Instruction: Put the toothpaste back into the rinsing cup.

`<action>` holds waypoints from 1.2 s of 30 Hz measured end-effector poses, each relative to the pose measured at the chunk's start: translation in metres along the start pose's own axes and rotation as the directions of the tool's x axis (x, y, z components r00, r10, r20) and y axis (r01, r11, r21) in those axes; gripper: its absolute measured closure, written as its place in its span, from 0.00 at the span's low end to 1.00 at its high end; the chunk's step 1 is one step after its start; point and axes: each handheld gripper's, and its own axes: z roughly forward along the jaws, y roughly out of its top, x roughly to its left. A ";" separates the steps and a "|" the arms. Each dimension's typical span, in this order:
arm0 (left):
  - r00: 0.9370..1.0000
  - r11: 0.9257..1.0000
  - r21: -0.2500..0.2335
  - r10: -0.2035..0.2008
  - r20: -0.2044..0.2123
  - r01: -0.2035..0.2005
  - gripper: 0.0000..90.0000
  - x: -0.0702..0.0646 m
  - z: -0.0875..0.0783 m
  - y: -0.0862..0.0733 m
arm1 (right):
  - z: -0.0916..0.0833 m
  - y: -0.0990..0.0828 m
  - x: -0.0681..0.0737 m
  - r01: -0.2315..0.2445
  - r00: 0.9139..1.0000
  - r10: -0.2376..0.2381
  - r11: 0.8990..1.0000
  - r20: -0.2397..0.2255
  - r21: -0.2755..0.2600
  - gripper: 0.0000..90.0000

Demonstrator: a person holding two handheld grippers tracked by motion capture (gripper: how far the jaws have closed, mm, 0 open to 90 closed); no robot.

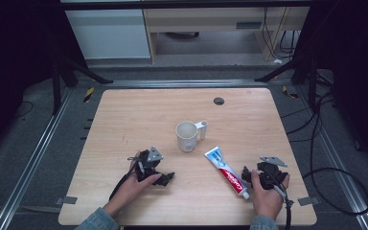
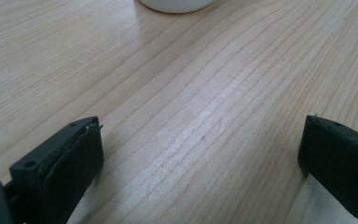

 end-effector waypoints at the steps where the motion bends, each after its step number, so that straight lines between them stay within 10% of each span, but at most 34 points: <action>1: 1.000 1.000 0.000 0.000 0.000 0.000 0.00 0.000 0.000 0.000 | 0.000 0.000 0.000 0.000 1.000 0.000 1.000 0.000 0.000 0.00; 19: 1.000 1.000 0.001 -0.001 -0.002 0.001 0.00 0.000 0.000 0.001 | -0.024 0.012 0.008 0.100 0.991 -0.101 0.995 -0.087 -0.012 0.17; 36: 1.000 1.000 0.002 0.004 0.003 -0.004 0.00 0.001 0.001 0.001 | -0.059 0.063 0.041 0.329 0.940 -0.309 0.934 -0.146 0.143 0.29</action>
